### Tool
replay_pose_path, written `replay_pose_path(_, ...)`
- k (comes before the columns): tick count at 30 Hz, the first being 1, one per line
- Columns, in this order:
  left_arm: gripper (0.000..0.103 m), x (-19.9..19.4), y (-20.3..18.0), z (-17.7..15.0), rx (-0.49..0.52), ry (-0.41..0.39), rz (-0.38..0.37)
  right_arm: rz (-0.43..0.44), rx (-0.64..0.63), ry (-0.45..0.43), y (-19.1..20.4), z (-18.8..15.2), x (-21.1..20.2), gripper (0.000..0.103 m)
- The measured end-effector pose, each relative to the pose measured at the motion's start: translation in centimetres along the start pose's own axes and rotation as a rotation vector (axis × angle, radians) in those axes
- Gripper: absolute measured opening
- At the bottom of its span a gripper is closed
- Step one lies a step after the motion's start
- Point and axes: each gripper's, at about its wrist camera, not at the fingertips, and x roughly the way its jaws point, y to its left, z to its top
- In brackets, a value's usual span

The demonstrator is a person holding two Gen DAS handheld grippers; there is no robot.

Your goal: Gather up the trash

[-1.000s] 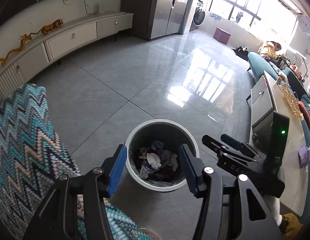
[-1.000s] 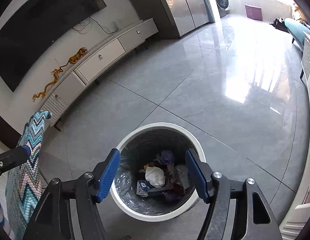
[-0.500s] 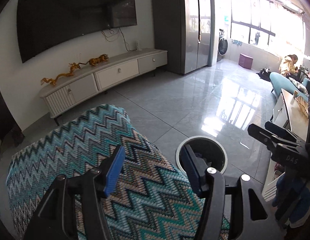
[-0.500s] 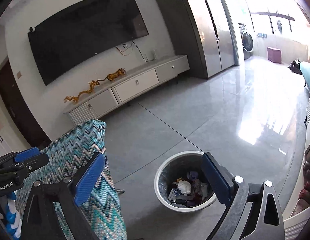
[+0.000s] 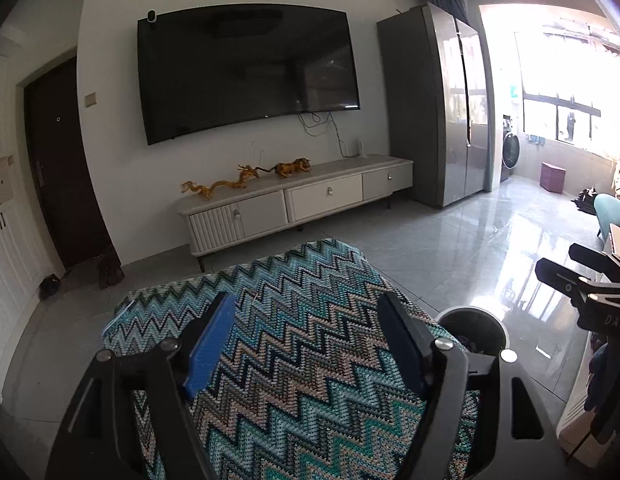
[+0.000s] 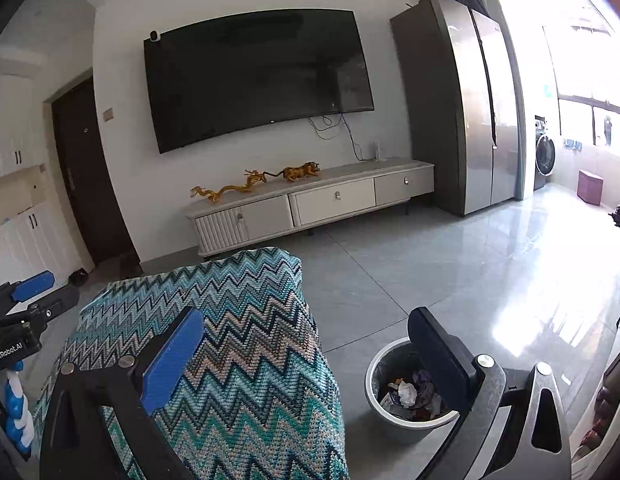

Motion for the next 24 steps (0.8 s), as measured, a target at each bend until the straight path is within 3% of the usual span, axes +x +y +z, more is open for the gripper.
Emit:
replay_pose_path(9, 0.076, -2.7, -0.3, -0.9, -0.023, -0.061, 0.106, -0.032, -0.067, -0.071, 1.4, -0.8, -2.3, 0.103)
replay_pose_path(17, 0.079, -1.8, 0.1, -2.1, -0.058, -0.055, 0.125, -0.106, -0.057, -0.077, 0.6, -1.2, -2.1, 0.103)
replay_pose_path(24, 0.079, 0.0, 0.2, -2.8, -0.095, -0.027, 0.145, -0.108, -0.074, -0.05, 0.6, -2.4, -0.7, 0.103)
